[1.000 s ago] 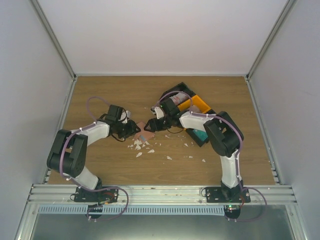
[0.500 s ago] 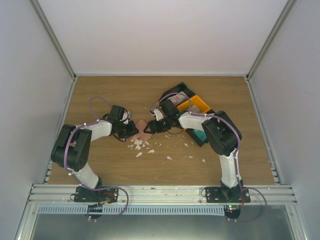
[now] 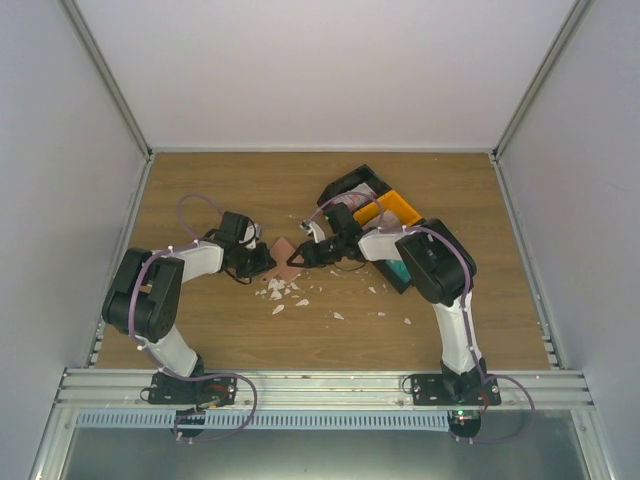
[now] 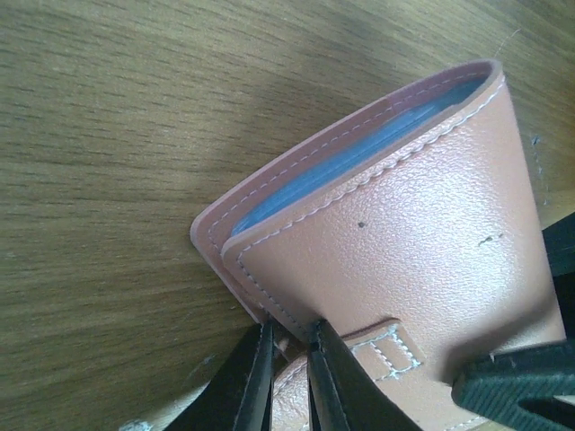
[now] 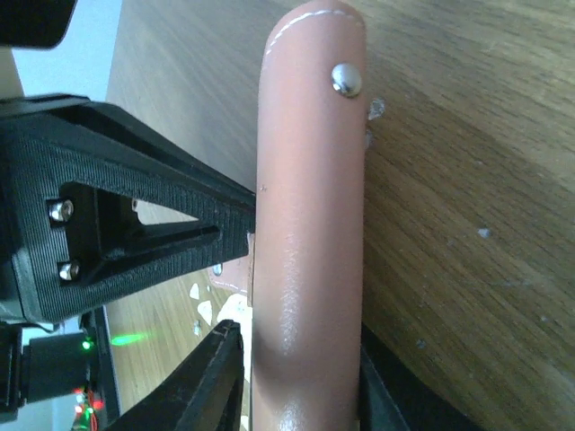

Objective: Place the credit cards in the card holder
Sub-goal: Turn over the card holder at the center of the board.

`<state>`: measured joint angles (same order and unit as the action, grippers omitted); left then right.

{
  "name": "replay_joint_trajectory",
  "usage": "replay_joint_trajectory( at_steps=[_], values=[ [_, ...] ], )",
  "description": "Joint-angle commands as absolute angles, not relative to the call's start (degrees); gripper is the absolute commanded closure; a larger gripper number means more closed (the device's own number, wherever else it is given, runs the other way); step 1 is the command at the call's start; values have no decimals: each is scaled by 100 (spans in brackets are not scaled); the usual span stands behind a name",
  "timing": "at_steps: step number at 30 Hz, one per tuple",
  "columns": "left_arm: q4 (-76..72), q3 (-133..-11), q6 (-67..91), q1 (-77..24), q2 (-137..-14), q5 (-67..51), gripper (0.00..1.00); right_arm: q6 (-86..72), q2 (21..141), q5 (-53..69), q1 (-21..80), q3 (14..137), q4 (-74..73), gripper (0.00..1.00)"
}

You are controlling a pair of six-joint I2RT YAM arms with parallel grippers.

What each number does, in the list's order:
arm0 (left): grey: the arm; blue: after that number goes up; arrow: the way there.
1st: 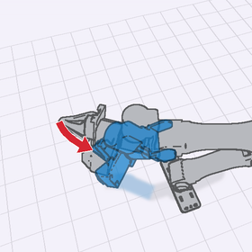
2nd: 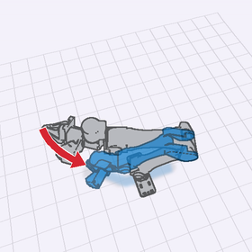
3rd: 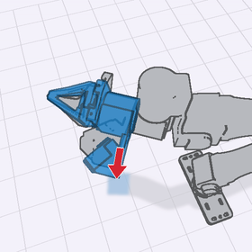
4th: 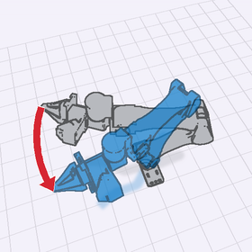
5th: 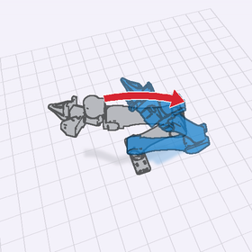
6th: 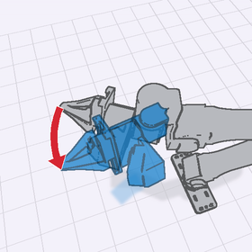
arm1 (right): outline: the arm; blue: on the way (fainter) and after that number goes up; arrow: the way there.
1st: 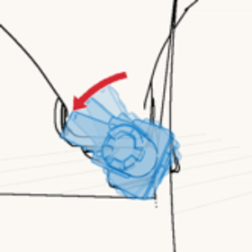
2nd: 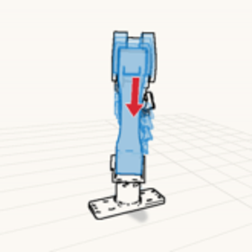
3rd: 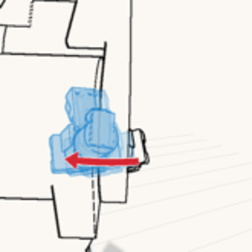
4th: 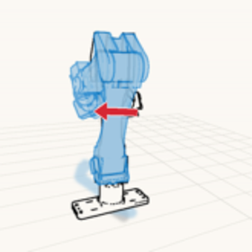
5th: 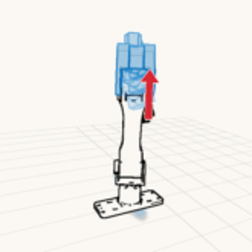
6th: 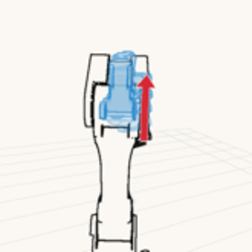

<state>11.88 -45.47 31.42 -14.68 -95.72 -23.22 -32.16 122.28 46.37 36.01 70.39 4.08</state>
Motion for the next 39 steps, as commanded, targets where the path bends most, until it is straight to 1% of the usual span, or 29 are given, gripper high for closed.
replay_joint_trajectory(
  at_steps=[1, 3, 6, 8, 11, 16, 21, 25, 30, 37, 38, 39],
  values=[
    [1376, -4300, 3030, -1451, -9679, -1784, 84, -3361, 12182, 4651, 3594, 6970, 906, 78],
    [1358, -4306, 3032, -1457, -9494, -1843, 80, -3248, 12032, 4320, 3599, 6961, 729, 89],
    [1391, -4368, 3041, -1454, -9106, -1946, 72, -2987, 11718, 3649, 3595, 6982, 234, 99],
    [1507, -4487, 3062, -1454, -8792, -1928, 68, -2788, 11417, 2979, 3595, 7011, -202, 99],
    [1751, -4666, 3083, -1453, -8281, -1720, 64, -2511, 10949, 2090, 3597, 7025, -875, 100],
    [2039, -4910, 3134, -1456, -7524, -1501, 59, -2049, 10194, 424, 3732, 7072, -2013, 100],
    [2232, -5134, 3190, -1443, -7089, -1703, 54, -1878, 9811, -1424, 4144, 7342, -3050, 100],
    [2385, -5297, 3173, -1436, -6987, -1833, 53, -2129, 10108, -2536, 4584, 7688, -4045, 100],
    [2506, -5411, 3130, -1409, -6858, -1802, 52, -2838, 10861, -3353, 5154, 8175, -5060, 99],
    [2562, -5440, 3137, -1373, -6833, -1841, 52, -3241, 12070, -3374, 5938, 9154, -5531, 99],
    [2560, -5440, 3142, -1367, -6837, -1856, 51, -3241, 12229, -3306, 6035, 9292, -5552, 97],
    [2558, -5448, 3153, -1356, -6830, -1861, 51, -3243, 12335, -3202, 6120, 9399, -5544, 93]
  ],
)
